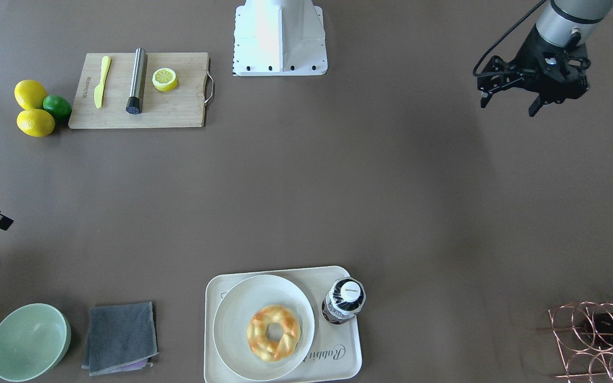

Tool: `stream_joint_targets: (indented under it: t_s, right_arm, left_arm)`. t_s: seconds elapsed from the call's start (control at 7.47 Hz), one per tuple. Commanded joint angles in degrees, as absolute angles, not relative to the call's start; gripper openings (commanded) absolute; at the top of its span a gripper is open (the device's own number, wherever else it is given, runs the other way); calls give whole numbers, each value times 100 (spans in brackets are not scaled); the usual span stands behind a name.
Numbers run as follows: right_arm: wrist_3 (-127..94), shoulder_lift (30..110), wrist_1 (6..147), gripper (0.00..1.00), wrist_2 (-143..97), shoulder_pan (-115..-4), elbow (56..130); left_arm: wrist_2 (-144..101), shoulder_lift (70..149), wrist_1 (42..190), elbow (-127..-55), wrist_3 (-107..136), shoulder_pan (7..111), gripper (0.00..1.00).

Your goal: Place donut on tray

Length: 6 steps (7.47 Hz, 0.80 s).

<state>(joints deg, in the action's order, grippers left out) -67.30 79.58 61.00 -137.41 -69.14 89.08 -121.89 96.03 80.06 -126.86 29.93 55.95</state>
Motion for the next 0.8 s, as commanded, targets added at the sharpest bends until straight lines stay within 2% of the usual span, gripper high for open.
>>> stream_joint_targets:
  t_s: [0.0,0.4,0.67]
  right_arm:
    - [-4781,8989,6143,100,-13904,-7521,9202]
    - [-1883,9036,8287,100,-13879,-8417,9648]
    - [-226,8956,9541,100,-13467,-8928,9913]
  left_arm:
    - [-12445,9055,8260,-12270,1576,6352,97]
    - [-13058,8229,8771,-11928,409,7195,97]
    - [-13113,8130,8806,-11271,-557,7757,97]
